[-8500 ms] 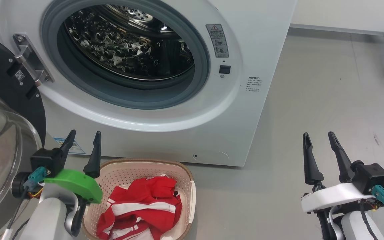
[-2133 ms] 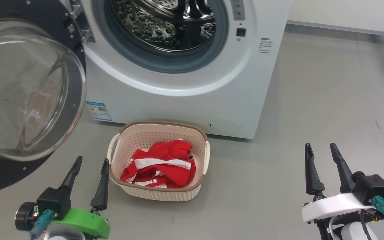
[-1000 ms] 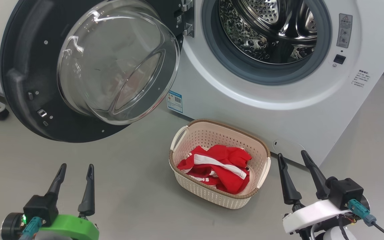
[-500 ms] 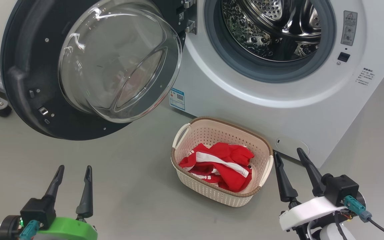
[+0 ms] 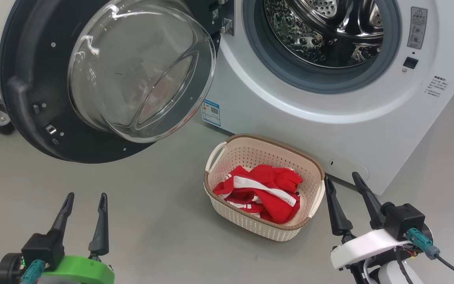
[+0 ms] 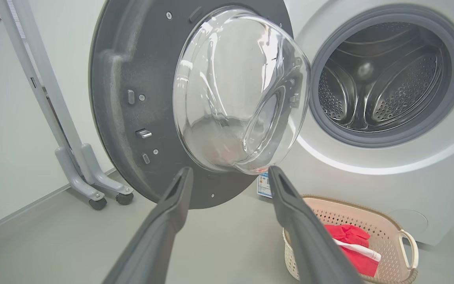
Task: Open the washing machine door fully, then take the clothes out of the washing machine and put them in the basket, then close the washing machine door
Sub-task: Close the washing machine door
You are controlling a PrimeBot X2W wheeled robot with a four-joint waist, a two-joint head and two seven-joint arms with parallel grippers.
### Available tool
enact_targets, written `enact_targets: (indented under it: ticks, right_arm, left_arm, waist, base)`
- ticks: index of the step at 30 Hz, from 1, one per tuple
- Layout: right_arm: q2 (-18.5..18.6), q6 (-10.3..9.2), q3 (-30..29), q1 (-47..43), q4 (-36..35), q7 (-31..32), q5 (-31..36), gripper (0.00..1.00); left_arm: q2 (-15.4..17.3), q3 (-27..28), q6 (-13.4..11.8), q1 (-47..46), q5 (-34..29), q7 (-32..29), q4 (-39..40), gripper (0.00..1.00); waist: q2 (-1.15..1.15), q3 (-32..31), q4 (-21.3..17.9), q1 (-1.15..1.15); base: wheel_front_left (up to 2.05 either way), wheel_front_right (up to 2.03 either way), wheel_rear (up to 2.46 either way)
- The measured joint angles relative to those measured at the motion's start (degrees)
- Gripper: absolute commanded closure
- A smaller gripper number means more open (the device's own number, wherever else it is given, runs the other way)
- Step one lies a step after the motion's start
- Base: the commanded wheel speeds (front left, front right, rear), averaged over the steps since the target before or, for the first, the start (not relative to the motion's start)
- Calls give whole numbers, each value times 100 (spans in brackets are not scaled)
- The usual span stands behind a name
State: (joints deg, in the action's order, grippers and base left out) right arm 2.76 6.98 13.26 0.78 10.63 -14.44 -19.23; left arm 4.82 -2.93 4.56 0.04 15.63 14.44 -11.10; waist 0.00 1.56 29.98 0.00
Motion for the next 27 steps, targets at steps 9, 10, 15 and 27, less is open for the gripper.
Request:
enact_targets:
  ticks: [9,10,15,27]
  right_arm:
    - [8,0,1,60,36,0,0,0]
    - [8,0,2,74,45,0,0,0]
    - [8,0,8,118,66,0,0,0]
    - [30,0,7,124,96,0,-52,0]
  left_arm:
    - [-20,37,-1,0,7,0,26,0]
    - [-20,45,-5,0,7,0,26,0]
    - [-25,66,-5,0,7,0,34,0]
    - [-33,69,-5,1,7,0,45,0]
  waist:
    - [0,44,14,0]
    - [0,47,15,0]
    - [0,54,19,0]
    - [0,58,17,0]
  base:
    - [0,0,0]
    - [0,0,0]
    - [0,0,0]
    - [0,0,0]
